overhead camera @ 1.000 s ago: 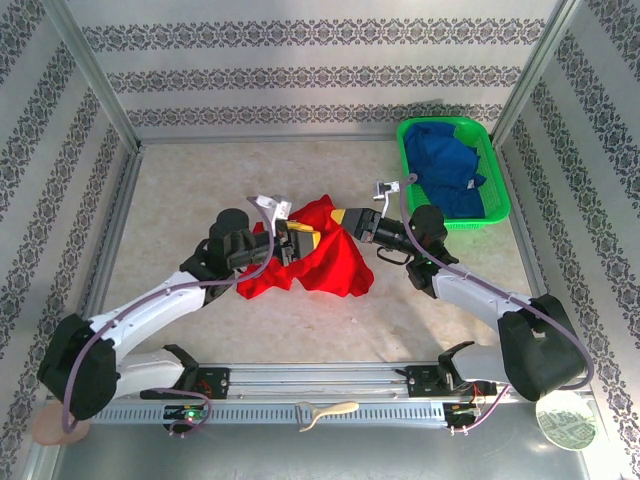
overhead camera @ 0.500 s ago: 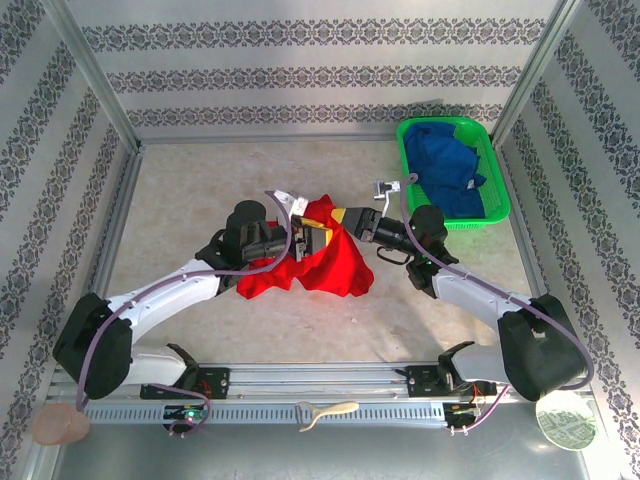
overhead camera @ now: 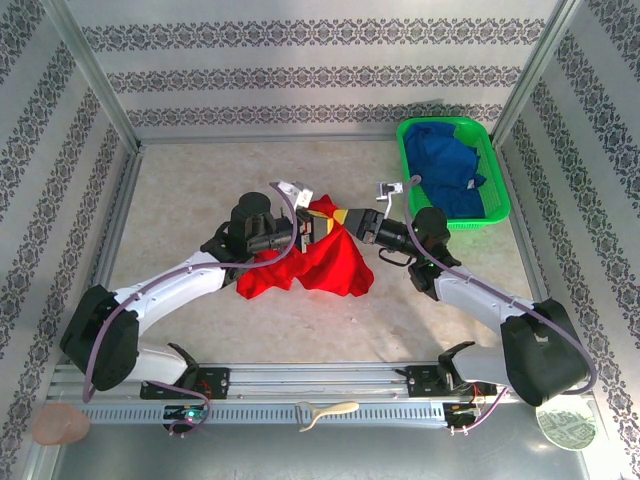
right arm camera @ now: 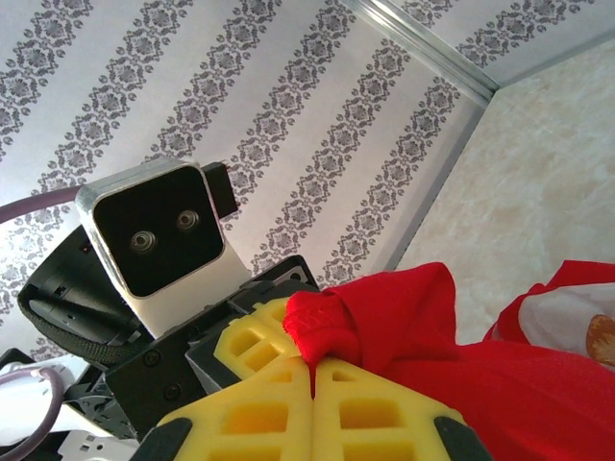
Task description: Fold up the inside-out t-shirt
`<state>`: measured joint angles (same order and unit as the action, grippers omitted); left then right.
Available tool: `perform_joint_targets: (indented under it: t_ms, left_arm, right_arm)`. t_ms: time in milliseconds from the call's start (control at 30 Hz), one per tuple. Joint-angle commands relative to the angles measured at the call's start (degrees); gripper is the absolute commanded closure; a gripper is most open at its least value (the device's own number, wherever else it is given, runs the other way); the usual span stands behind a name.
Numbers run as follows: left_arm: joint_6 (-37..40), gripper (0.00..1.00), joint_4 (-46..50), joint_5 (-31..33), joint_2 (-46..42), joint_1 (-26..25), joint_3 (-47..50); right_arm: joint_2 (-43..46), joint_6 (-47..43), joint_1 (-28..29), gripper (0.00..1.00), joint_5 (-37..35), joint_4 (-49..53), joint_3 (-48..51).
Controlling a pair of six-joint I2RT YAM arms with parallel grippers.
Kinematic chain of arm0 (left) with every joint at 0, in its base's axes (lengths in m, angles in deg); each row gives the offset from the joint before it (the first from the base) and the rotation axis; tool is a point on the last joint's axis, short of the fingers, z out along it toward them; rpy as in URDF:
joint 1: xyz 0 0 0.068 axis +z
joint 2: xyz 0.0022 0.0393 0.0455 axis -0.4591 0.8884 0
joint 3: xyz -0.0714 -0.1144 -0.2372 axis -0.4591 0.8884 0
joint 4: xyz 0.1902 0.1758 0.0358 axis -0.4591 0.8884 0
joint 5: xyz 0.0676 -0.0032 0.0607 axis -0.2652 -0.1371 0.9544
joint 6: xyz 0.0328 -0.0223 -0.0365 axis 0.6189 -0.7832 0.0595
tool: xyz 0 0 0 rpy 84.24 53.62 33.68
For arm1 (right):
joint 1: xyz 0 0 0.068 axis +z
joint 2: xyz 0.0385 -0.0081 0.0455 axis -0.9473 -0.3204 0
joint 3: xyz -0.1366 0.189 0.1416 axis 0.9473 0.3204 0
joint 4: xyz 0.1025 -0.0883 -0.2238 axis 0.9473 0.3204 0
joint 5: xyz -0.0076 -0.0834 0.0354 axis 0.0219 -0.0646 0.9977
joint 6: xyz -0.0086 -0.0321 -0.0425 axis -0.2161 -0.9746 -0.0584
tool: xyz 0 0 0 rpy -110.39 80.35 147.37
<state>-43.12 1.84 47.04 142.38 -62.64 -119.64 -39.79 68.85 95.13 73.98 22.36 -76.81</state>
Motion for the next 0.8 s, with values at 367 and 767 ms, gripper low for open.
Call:
perform_joint_targets:
  t_ms: [367, 767]
  left_arm:
    - [-18.06, 1.00, 18.50, -16.08, -1.43, 6.36, -21.36]
    - [-19.66, 1.00, 28.26, -12.19, -1.89, 7.72, -24.18]
  right_arm:
    - [3.89, -4.74, -3.13, 0.33, -5.74, 7.11, 2.21]
    - [16.08, -24.55, 8.93, 0.26, -23.81, 37.14, -7.73]
